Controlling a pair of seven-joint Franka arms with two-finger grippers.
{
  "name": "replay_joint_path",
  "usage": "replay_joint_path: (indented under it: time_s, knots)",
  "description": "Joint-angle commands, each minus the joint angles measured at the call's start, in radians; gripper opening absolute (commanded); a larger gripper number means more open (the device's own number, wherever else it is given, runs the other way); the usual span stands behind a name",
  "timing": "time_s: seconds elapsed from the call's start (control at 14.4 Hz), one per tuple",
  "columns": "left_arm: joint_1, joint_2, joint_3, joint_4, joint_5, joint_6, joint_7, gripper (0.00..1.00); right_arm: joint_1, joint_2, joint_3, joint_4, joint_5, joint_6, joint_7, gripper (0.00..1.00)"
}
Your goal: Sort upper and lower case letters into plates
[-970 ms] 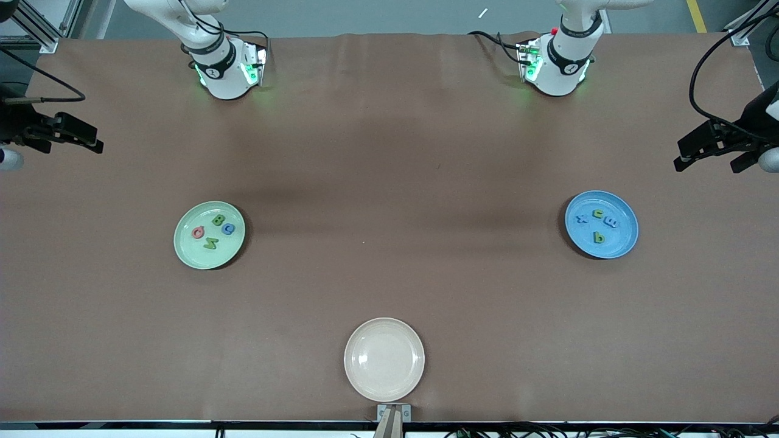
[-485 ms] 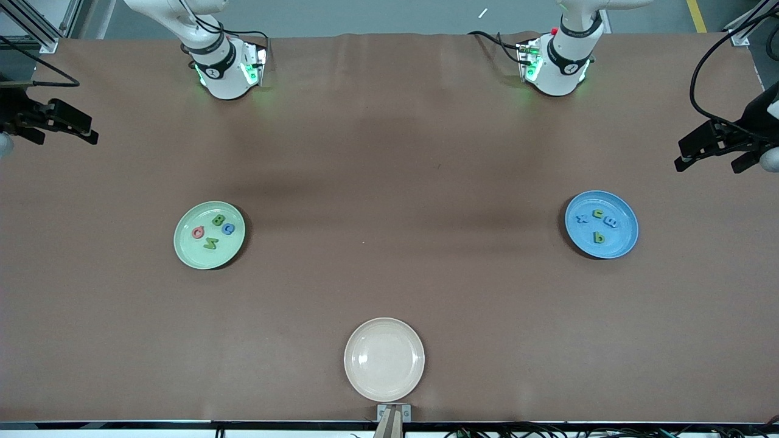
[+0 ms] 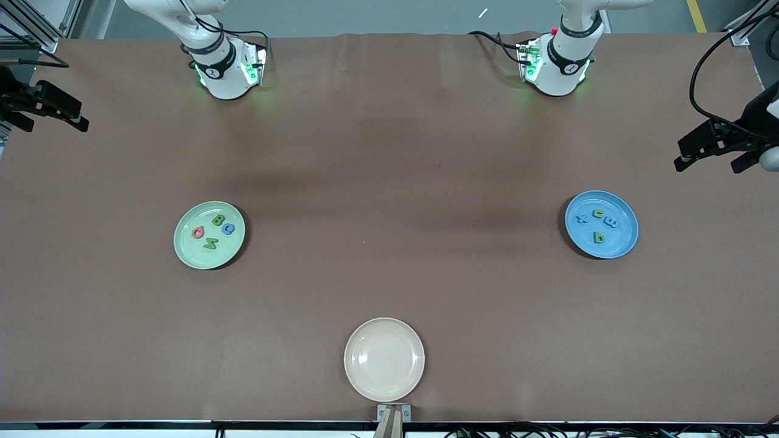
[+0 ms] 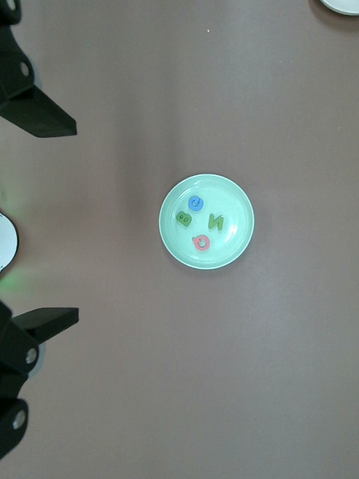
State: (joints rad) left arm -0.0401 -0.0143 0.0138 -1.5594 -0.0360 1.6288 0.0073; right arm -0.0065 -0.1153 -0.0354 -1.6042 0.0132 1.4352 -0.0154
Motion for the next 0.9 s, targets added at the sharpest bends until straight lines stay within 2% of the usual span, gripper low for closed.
replay_joint_path:
  time_s: [0.0, 0.83]
  knots:
    - [0.005, -0.007, -0.011, 0.005, 0.015, 0.003, 0.014, 1.00, 0.000, -0.021, -0.001, -0.046, -0.003, 0.034, -0.001, 1.00]
    - [0.005, -0.007, -0.011, 0.005, 0.013, 0.002, 0.014, 1.00, -0.001, -0.021, -0.001, -0.080, -0.003, 0.060, -0.003, 1.00]
